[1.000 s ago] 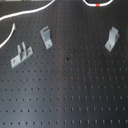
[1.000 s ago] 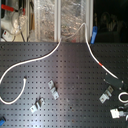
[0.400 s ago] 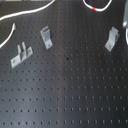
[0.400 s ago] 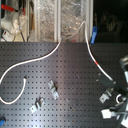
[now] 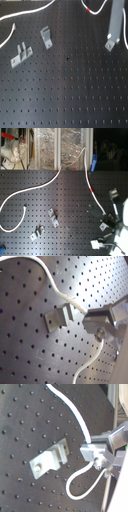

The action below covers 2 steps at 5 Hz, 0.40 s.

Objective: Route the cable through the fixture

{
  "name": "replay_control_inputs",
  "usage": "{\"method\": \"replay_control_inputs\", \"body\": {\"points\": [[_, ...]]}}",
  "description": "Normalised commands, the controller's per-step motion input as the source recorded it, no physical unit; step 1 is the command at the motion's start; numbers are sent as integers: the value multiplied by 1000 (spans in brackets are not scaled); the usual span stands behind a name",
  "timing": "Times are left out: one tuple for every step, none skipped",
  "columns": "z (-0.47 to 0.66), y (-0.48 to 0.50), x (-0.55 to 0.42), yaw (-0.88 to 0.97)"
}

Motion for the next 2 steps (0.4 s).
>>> {"method": "replay_control_inputs", "body": {"points": [[490,502,25,63],[321,35,13,981]]}}
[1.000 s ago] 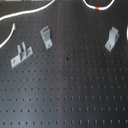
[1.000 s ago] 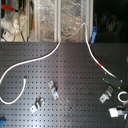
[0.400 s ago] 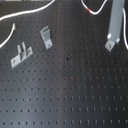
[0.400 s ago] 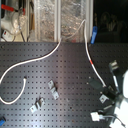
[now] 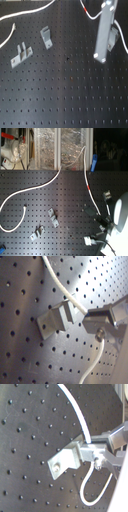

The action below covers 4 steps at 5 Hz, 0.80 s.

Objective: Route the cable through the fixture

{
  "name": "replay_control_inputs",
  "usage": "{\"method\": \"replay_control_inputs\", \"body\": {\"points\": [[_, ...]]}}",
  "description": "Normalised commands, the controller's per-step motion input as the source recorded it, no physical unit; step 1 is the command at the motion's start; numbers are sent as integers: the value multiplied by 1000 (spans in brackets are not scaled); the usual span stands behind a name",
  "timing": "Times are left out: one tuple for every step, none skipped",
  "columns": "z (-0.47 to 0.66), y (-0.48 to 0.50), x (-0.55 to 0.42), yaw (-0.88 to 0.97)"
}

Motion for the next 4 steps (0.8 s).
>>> {"method": "replay_control_inputs", "body": {"points": [[0,20,11,531],[86,0,0,23],[463,-4,9,986],[14,-7,8,663]]}}
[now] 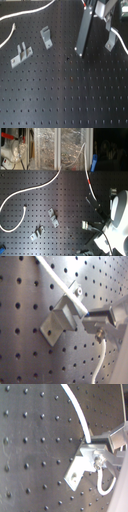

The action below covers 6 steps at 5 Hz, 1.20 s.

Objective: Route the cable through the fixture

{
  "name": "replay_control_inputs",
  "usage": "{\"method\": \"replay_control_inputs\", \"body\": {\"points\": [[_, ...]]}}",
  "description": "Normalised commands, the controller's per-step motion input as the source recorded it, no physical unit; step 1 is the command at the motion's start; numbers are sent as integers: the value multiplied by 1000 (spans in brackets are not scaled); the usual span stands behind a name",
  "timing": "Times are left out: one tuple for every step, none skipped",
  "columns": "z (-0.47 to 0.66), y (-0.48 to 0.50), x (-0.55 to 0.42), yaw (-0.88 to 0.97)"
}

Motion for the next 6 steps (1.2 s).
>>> {"method": "replay_control_inputs", "body": {"points": [[3,-24,21,0],[61,-360,70,117],[7,-265,-29,17],[32,-138,-191,0],[53,-13,-373,223],[58,-44,-456,169]]}}
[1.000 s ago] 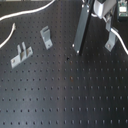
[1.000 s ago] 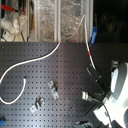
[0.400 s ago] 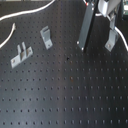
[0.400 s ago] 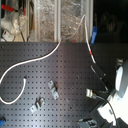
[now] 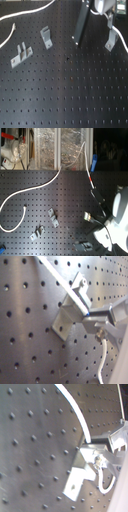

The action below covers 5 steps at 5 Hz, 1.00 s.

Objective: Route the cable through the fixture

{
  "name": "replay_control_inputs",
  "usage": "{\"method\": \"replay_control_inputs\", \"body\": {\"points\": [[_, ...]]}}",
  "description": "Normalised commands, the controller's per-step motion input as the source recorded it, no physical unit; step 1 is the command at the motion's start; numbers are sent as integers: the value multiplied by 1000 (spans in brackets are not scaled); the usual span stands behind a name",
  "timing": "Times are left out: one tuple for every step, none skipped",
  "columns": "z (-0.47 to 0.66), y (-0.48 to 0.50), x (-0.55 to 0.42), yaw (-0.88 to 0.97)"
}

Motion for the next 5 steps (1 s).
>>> {"method": "replay_control_inputs", "body": {"points": [[57,3,0,0],[406,176,-113,-134],[143,284,-400,-109],[53,354,-366,-17],[43,294,-172,-3]]}}
